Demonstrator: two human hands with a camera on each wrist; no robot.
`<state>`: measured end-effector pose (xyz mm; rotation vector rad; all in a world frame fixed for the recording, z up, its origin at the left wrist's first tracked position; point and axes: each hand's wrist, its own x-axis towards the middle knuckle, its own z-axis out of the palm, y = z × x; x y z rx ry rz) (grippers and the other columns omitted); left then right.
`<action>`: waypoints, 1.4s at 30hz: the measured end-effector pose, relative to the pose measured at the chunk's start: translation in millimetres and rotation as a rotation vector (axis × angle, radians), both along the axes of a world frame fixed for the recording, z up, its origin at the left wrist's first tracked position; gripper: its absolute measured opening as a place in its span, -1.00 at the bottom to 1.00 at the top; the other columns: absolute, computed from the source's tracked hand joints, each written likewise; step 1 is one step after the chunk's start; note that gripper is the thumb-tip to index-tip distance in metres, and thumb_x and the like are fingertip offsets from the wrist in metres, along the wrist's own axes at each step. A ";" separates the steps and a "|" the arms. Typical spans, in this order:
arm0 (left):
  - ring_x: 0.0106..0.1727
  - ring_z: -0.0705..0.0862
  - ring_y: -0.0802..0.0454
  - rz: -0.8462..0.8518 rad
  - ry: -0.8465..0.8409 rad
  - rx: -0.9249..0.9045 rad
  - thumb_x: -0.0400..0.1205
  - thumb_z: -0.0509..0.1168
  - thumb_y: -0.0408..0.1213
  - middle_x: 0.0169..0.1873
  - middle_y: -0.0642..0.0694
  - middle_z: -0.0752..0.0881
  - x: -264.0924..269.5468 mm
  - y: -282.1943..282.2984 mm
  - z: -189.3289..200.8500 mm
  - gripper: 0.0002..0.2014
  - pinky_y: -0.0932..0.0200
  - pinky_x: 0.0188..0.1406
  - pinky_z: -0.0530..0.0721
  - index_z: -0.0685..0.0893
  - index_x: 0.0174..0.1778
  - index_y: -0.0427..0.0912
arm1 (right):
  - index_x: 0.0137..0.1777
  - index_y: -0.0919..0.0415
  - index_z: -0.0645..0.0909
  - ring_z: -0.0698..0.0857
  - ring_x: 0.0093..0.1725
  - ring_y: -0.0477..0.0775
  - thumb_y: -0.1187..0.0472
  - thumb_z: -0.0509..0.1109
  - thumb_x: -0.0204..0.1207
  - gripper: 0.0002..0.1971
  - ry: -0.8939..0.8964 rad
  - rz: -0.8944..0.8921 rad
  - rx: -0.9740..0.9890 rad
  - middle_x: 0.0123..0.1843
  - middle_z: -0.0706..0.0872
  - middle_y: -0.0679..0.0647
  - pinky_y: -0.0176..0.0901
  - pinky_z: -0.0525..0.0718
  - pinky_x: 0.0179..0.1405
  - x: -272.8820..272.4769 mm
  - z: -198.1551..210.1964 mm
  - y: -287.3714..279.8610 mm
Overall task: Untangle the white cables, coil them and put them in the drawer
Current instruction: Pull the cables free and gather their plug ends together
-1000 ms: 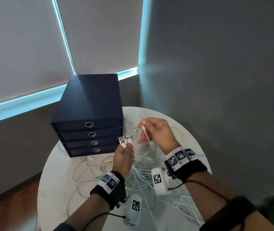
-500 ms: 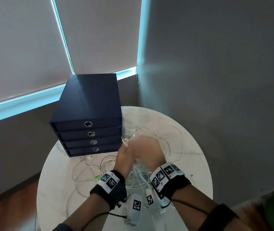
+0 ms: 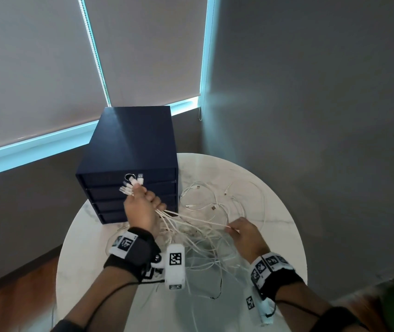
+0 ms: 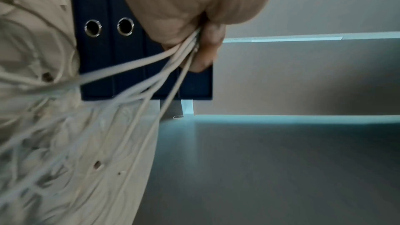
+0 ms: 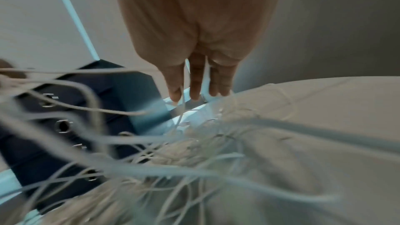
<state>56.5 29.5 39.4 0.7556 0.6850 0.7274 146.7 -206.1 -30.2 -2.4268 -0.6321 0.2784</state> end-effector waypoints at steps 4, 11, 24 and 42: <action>-0.58 0.19 0.14 -0.099 0.039 0.165 0.82 0.13 -0.10 -0.52 0.04 0.27 -2.0 -2.9 7.0 -0.66 0.28 -0.67 0.15 0.36 -0.31 -0.03 | -0.15 0.21 0.77 0.66 -0.10 0.10 0.16 0.34 0.61 -0.78 0.082 -0.112 -0.094 -0.17 0.73 0.11 -0.06 0.65 -0.02 17.3 5.9 -10.2; -0.64 0.30 0.19 -0.363 0.102 0.464 0.71 0.34 -0.28 -0.65 0.12 0.39 -3.6 -47.2 2.5 -0.80 0.31 -0.66 0.31 0.61 -0.24 -0.05 | 0.01 0.53 0.68 0.75 -0.35 0.10 0.53 0.32 0.58 -0.88 0.559 -0.058 0.741 -0.26 0.77 0.30 -0.20 0.75 -0.33 7.0 78.5 31.1; -0.58 0.35 0.19 -0.455 0.148 0.317 0.67 0.38 -0.34 -0.43 0.05 0.68 -4.4 -41.8 -30.7 -0.87 0.27 -0.63 0.41 0.80 -0.01 -0.31 | -0.06 0.37 0.69 0.77 -0.35 0.06 0.56 0.30 0.57 -0.83 0.530 -0.180 1.308 -0.29 0.80 0.22 -0.20 0.78 -0.25 23.3 135.6 28.3; -0.66 0.26 0.18 -0.512 0.167 0.299 0.65 0.41 -0.35 -0.64 0.09 0.51 6.7 -45.2 -26.5 -0.82 0.32 -0.66 0.25 0.68 -0.09 -0.46 | -0.32 0.12 0.62 0.44 -0.56 -0.15 0.09 0.22 0.71 -0.64 0.189 0.189 0.336 -0.59 0.52 -0.16 -0.20 0.46 -0.40 2.3 100.8 49.9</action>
